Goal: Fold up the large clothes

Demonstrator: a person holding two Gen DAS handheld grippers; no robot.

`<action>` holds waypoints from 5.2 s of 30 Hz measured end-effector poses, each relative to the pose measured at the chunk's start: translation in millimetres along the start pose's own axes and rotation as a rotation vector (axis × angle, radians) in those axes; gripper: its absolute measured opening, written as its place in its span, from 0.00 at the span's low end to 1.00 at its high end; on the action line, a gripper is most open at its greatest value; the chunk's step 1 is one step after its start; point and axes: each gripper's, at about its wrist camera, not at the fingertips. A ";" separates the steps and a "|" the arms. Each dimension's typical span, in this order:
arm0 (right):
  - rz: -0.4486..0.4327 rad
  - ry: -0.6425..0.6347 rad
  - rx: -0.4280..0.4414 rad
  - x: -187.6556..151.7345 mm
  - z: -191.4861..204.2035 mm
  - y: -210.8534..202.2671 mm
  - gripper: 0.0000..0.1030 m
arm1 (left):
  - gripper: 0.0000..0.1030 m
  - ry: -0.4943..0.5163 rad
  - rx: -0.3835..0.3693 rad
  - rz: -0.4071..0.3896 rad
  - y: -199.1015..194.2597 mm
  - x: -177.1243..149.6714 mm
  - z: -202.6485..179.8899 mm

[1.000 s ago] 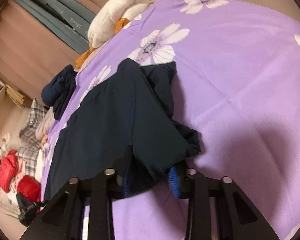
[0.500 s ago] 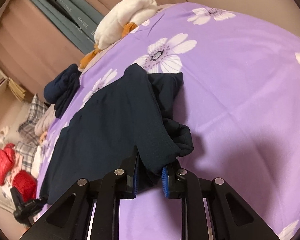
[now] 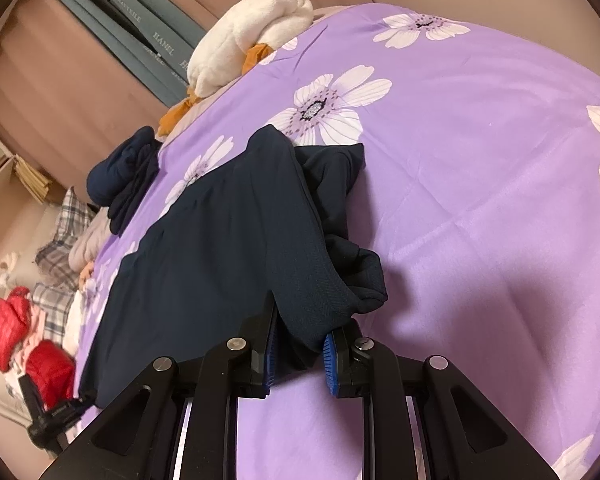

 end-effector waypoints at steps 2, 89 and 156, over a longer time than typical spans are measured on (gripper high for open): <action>0.008 0.014 -0.005 -0.7 -2.5 -0.4 0.20 | 0.42 0.002 0.007 -0.002 -0.7 -2.1 1.8; -0.223 -0.567 -0.147 -42.9 214.2 -183.6 0.99 | 1.00 0.314 0.186 -0.301 -242.2 -57.8 -196.6; -0.106 -0.510 -0.194 -57.0 193.0 -148.1 0.99 | 1.00 0.342 0.252 -0.192 -190.5 -73.6 -198.0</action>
Point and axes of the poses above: each gripper's, at about its wrist camera, not at the fingertips, and y roughly the way its jaws point, z to its left, x to its top, and after that the axes turned 7 degrees about z, right-handed
